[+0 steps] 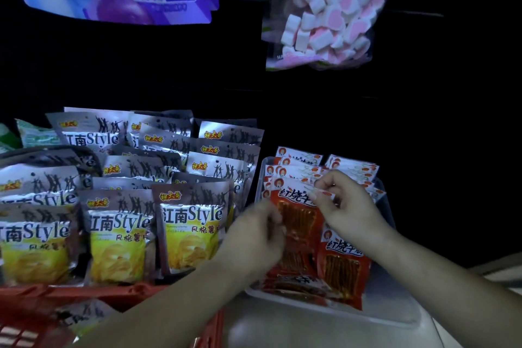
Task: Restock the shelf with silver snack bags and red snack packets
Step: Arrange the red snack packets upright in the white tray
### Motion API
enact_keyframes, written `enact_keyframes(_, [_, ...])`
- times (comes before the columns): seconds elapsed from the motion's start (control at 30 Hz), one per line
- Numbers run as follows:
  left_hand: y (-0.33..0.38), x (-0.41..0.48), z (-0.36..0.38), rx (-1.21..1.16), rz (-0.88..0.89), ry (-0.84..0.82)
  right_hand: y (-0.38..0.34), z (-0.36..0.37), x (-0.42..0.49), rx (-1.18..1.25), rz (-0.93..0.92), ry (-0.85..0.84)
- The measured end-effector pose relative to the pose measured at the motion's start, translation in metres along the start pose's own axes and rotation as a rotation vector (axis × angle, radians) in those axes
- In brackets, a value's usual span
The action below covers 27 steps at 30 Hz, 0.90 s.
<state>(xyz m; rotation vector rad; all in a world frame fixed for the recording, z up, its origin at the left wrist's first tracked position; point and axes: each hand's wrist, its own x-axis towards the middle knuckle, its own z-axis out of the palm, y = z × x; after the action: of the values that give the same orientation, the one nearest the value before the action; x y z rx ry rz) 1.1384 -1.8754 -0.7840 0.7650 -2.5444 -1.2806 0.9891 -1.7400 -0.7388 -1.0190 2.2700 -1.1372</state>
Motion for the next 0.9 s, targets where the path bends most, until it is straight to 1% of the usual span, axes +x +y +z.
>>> enact_keyframes(0.03, [0.001,0.000,-0.004,-0.045,-0.008,0.124,-0.001,0.000,-0.003,0.015,0.010,0.000])
enact_keyframes(0.07, [-0.001,0.001,-0.008,-0.092,-0.018,0.204,-0.001,0.000,-0.004,0.043,0.022,-0.004])
enact_keyframes(0.1, [0.001,0.001,-0.012,-0.196,-0.045,0.197,-0.004,0.002,-0.005,0.093,0.036,-0.011])
enact_keyframes(0.17, [0.008,0.002,-0.017,-0.433,-0.098,0.075,-0.009,0.006,-0.004,0.219,0.074,0.027])
enact_keyframes(0.2, [0.014,0.001,-0.018,-0.525,-0.109,0.043,-0.011,0.009,-0.003,0.274,0.103,0.068])
enact_keyframes(0.27, [0.021,0.003,-0.020,-0.608,-0.114,0.073,-0.014,0.016,-0.001,0.338,0.151,0.132])
enact_keyframes(0.33, [0.023,0.006,-0.019,-0.657,-0.116,0.128,-0.013,0.022,-0.001,0.380,0.164,0.144])
enact_keyframes(0.47, [0.019,0.010,-0.019,-0.694,-0.074,0.187,-0.010,0.030,-0.009,0.360,0.165,0.147])
enact_keyframes(0.53, [0.017,0.011,-0.015,-0.690,-0.099,0.199,-0.009,0.033,-0.011,0.353,0.178,0.192])
enact_keyframes(0.63, [0.011,0.005,-0.007,-0.642,-0.154,0.116,-0.008,0.035,-0.010,0.353,0.221,0.240])
enact_keyframes(0.7, [0.007,-0.001,-0.003,-0.660,-0.142,0.039,-0.010,0.033,-0.011,0.336,0.224,0.215])
enact_keyframes(0.73, [0.006,-0.002,-0.003,-0.669,-0.141,0.039,-0.010,0.031,-0.011,0.337,0.223,0.191])
enact_keyframes(0.9, [-0.008,0.003,-0.008,-0.524,-0.183,0.156,-0.003,0.026,-0.008,0.406,0.294,0.105])
